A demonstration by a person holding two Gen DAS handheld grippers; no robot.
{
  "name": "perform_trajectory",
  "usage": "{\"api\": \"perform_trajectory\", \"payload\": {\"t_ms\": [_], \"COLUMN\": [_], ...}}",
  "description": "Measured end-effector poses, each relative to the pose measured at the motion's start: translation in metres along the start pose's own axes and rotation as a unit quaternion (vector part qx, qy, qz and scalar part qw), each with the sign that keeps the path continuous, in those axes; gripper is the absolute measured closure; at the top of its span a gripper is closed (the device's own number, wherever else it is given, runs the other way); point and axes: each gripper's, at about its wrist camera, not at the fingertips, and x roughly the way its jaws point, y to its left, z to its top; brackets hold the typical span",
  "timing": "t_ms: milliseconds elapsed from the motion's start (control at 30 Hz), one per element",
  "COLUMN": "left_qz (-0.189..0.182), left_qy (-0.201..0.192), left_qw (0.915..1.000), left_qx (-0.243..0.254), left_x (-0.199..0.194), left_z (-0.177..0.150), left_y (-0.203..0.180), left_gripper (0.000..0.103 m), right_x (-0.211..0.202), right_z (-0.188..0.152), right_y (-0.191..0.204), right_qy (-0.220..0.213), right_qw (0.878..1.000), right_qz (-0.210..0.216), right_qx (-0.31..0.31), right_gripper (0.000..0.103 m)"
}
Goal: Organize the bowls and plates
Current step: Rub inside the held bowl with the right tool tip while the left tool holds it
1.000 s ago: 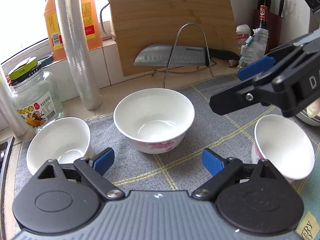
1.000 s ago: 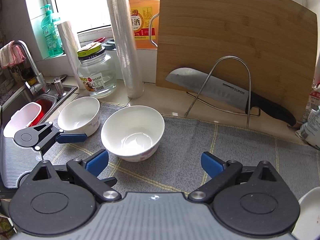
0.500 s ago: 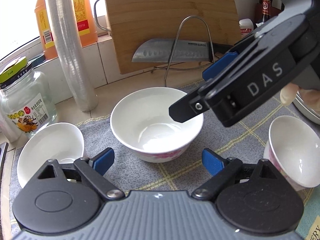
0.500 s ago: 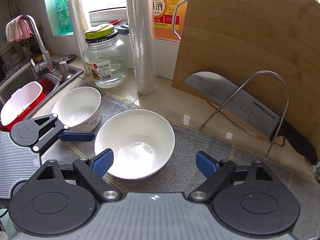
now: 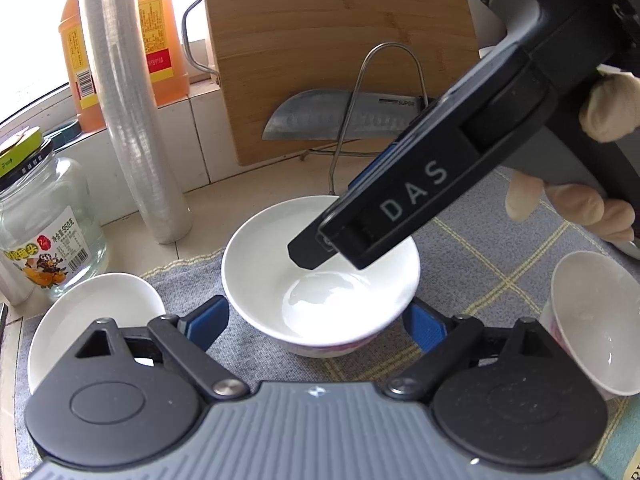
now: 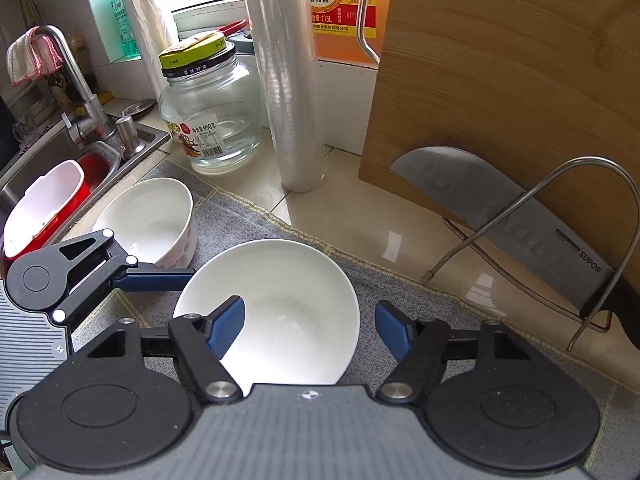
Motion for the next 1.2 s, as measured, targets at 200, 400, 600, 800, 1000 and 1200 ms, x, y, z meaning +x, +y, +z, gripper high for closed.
{"api": "perform_trajectory", "payload": {"t_ms": [200, 400, 600, 800, 1000, 1200], "left_qz": [-0.007, -0.013, -0.024, -0.024, -0.021, -0.020], "left_qy": [0.000, 0.000, 0.001, -0.001, 0.001, -0.001], "left_qw": [1.0000, 0.9999, 0.9996, 0.9997, 0.9997, 0.9997], "left_qx": [-0.001, -0.005, -0.010, -0.003, 0.008, 0.012], "left_x": [0.000, 0.000, 0.003, 0.004, 0.005, 0.005], "left_z": [-0.001, -0.002, -0.001, -0.001, 0.000, -0.001], "left_y": [0.002, 0.004, 0.008, 0.007, 0.005, 0.005], "left_gripper": [0.010, 0.010, 0.010, 0.010, 0.010, 0.009], "right_x": [0.007, 0.012, 0.013, 0.014, 0.015, 0.015], "right_z": [0.005, 0.006, 0.007, 0.005, 0.005, 0.005], "right_y": [0.000, 0.000, -0.002, -0.001, -0.002, -0.001], "right_qy": [0.005, 0.011, 0.016, 0.019, 0.021, 0.021], "right_qw": [1.000, 1.000, 1.000, 1.000, 1.000, 1.000], "right_qz": [0.004, 0.009, 0.011, 0.010, 0.011, 0.010], "right_qx": [-0.005, -0.002, -0.001, -0.002, -0.003, -0.004], "right_gripper": [0.033, 0.037, 0.038, 0.038, 0.038, 0.038]}}
